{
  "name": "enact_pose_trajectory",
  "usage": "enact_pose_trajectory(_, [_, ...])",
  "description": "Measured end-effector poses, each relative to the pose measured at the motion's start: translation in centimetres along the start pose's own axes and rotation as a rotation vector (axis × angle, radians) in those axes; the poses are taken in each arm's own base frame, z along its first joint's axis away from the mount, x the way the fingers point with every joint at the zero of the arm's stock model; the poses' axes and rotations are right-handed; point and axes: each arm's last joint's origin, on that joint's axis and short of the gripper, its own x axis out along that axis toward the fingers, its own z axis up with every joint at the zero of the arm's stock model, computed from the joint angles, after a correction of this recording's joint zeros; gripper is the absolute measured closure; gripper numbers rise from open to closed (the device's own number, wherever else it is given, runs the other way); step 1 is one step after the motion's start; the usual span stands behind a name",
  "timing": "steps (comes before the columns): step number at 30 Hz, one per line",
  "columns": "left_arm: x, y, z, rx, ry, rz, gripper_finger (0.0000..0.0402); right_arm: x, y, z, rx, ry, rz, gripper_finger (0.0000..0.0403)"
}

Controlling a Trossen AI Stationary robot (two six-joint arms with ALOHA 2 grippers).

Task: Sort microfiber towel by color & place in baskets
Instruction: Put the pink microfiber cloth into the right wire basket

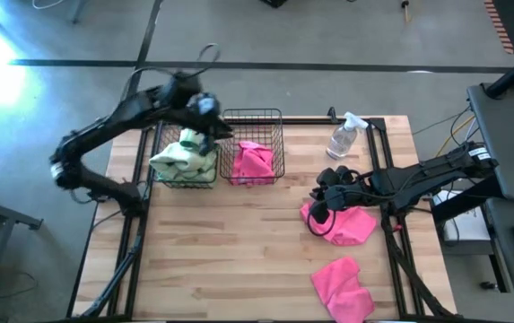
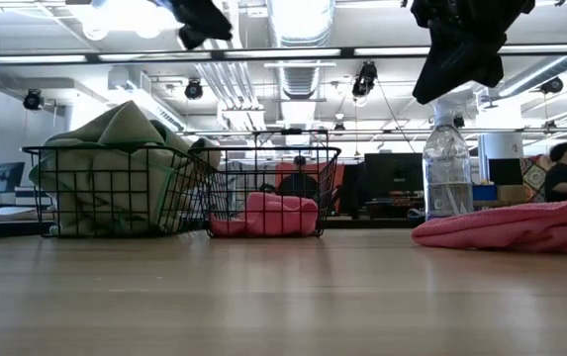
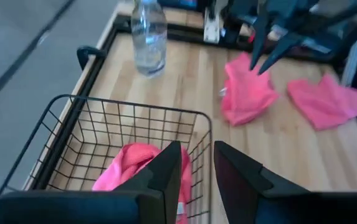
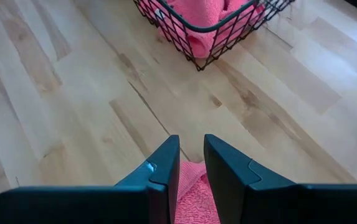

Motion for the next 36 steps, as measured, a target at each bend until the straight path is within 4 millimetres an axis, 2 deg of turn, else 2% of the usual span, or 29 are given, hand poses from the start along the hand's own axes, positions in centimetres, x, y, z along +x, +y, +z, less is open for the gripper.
enact_pose_trajectory(4, [-2.2, -1.6, -3.7, -0.086, -0.127, 0.012, 0.0322, 0.0, 0.0, 0.0, -0.023, -0.001, 0.000, 0.0335])
enact_pose_trajectory(10, [-3.9, -3.8, -8.9, -0.196, -0.377, -0.034, 0.0322, 0.0, 0.0, 0.0, -0.029, -0.002, 0.002, 0.0335])
enact_pose_trajectory(14, [-4.2, -5.0, -12.0, -0.248, -0.406, -0.082, 0.0322, 0.0, 0.2, 0.1, -0.005, 0.003, 0.025, 0.0335])
enact_pose_trajectory(19, [-4.2, -7.0, -15.0, -0.183, -0.409, -0.189, 0.0322, -0.2, 1.1, -0.2, -0.009, 0.100, 0.203, 0.0335])
enact_pose_trajectory(26, [-3.9, -9.3, -17.4, -0.156, -0.521, -0.379, 0.0322, -1.7, 3.2, -1.3, -0.096, 0.042, 0.279, 0.0335])
enact_pose_trajectory(31, [-3.4, -10.1, -19.0, -0.217, -0.509, -0.396, 0.0322, -3.2, 4.6, -2.8, -0.131, -0.096, 0.230, 0.0335])
enact_pose_trajectory(36, [-3.5, -10.8, -19.3, -0.209, -0.514, -0.424, 0.0322, -4.7, 5.6, -4.5, -0.154, -0.211, 0.198, 0.0335])
